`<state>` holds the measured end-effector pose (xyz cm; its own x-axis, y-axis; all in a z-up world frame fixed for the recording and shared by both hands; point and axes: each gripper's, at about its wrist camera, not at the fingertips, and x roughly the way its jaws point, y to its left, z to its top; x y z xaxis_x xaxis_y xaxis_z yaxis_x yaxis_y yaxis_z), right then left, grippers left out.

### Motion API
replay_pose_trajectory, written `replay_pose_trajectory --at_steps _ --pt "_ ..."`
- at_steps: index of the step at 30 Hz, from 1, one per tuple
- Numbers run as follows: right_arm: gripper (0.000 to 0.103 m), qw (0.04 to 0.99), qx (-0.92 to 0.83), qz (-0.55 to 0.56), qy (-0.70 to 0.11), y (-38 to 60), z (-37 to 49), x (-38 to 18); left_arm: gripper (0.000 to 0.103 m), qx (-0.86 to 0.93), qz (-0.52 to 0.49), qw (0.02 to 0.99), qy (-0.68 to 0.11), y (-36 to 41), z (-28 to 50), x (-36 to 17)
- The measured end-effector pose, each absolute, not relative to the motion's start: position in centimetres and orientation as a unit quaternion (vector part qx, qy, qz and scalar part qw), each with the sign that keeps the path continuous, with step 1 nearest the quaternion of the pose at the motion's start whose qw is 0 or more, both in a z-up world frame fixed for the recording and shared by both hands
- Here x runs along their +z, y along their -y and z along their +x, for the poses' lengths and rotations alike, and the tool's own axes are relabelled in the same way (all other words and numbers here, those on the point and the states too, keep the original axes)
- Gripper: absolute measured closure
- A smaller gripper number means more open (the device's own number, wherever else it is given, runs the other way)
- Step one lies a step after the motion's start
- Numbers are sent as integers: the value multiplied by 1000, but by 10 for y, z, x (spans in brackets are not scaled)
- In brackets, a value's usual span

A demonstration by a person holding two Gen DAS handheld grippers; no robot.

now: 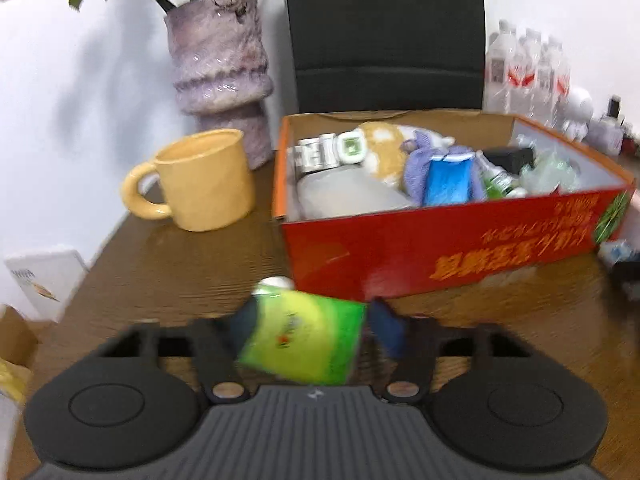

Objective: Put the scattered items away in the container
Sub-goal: 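Grasp the green tissue pack with the left tool while the right tool grasps the blue snack packet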

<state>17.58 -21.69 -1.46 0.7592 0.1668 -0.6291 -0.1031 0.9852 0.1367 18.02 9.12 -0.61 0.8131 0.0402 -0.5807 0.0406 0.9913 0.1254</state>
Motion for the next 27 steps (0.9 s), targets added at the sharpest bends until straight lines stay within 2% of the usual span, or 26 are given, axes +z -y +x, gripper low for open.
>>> replay_pose_trajectory --at_steps 2,4,5,6,9,11,12,13,14,15,16,17,20,25,26,27 --pt "68 939 84 22 -332 211 172 -16 60 -10 69 951 -303 -92 169 -6" --pt "79 939 103 13 -328 210 167 -16 78 -24 94 947 -307 -85 153 -2" --pt "82 937 117 14 -328 212 163 -13 97 -39 94 944 -313 -82 143 2" --pt "88 935 133 17 -328 213 158 -9 101 -56 92 942 -319 -79 134 6" --pt "88 924 201 8 -324 214 139 6 101 -163 72 931 -318 -71 99 11" --pt "85 910 245 12 -335 214 131 9 97 -195 86 929 -303 -65 84 13" --pt "75 902 266 15 -341 215 127 10 89 -203 88 929 -296 -63 80 15" --pt "67 902 265 17 -341 214 127 9 77 -211 90 929 -289 -62 76 17" --pt "46 903 260 18 -341 214 128 8 30 -181 85 940 -278 -64 81 19" --pt "27 905 255 19 -340 213 128 7 3 -148 81 949 -265 -66 87 22" --pt "19 907 249 21 -339 212 129 6 2 -114 76 958 -253 -68 92 25" --pt "19 908 244 22 -339 212 129 4 0 -61 81 959 -266 -68 109 22" --pt "19 913 228 26 -337 210 131 1 6 59 101 945 -306 -69 156 6" --pt "19 920 202 32 -334 207 135 -4 8 82 45 934 -344 -81 183 -13" --pt "19 920 200 29 -336 207 134 -6 21 88 39 933 -347 -83 183 -16" --pt "19 920 197 23 -338 205 134 -7 41 75 22 934 -348 -88 182 -16"
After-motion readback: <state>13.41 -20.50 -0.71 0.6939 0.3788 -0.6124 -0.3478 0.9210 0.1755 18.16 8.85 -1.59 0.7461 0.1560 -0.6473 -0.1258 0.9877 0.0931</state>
